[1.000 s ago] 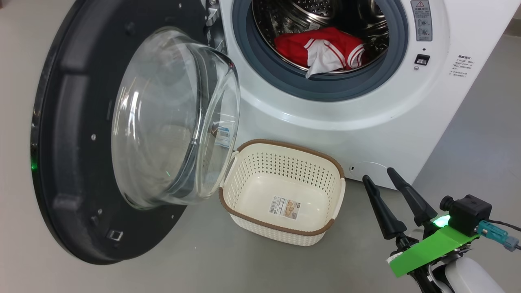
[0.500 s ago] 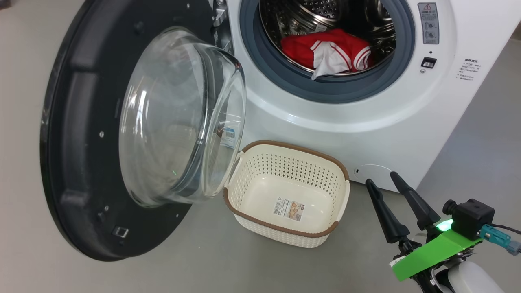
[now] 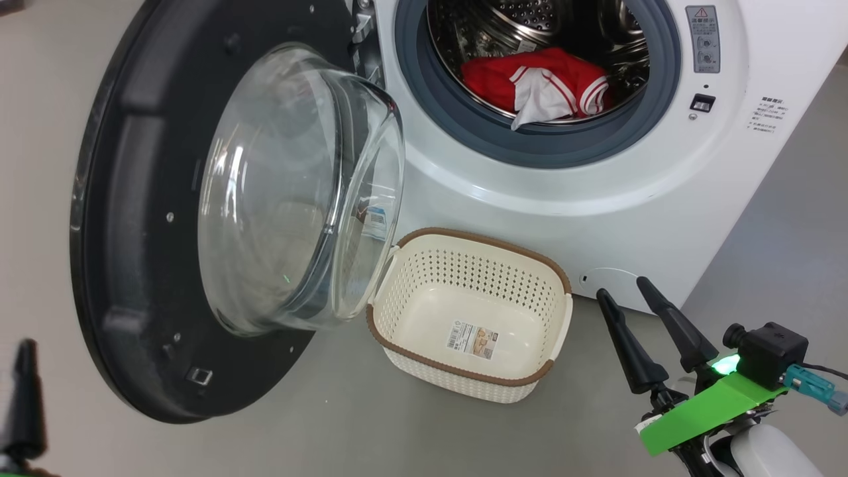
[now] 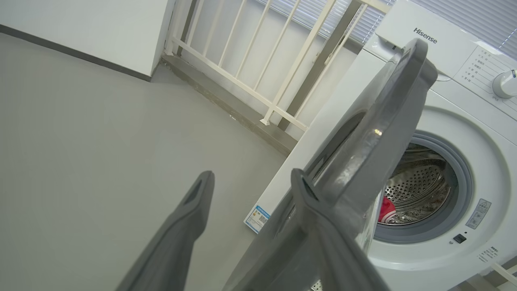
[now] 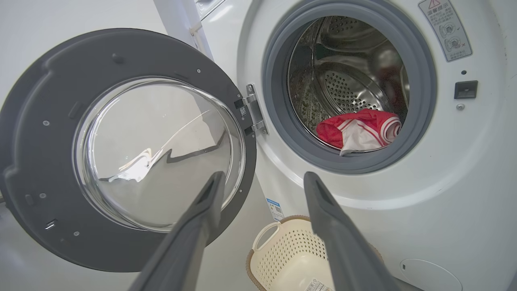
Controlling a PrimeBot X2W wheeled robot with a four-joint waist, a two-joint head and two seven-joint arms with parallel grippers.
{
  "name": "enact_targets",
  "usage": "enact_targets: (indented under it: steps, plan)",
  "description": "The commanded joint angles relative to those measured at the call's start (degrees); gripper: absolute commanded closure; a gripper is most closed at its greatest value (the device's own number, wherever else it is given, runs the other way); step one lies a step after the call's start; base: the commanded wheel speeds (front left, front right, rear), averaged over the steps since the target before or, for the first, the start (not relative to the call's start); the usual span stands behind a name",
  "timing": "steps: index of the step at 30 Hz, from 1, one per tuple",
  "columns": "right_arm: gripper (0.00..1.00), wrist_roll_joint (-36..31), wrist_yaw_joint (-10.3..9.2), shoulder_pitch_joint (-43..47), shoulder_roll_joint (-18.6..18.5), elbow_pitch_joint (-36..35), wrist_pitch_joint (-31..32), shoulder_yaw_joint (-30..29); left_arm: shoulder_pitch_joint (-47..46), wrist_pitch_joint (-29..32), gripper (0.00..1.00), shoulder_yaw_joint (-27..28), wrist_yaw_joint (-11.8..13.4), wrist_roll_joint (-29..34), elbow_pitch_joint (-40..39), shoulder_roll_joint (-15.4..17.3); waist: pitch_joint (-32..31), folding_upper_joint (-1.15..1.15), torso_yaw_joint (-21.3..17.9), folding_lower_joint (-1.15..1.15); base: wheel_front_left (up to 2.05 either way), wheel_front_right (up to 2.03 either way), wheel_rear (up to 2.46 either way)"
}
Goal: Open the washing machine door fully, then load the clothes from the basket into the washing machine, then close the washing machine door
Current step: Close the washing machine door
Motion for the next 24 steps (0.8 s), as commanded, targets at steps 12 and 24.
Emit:
enact_targets:
  steps: [12, 24]
  plan:
    - [0.0, -0.8, 0.09, -0.3, -1.0, -2.6, -0.3, -1.1, 4.9, -17.8, 0.0, -7.2, -1.3, 10.8, 1.4, -2.4, 1.4, 0.0, 0.5, 0.0, 0.0, 0.0, 0.0]
    - [0.0, -1.2, 0.09, 0.0, -1.3, -3.1, -0.3, -1.9, 7.5, -28.9, 0.0, -11.0, -1.3, 17.9, 6.7, -3.7, 1.8, 0.0, 0.6, 0.0, 0.0, 0.0, 0.0]
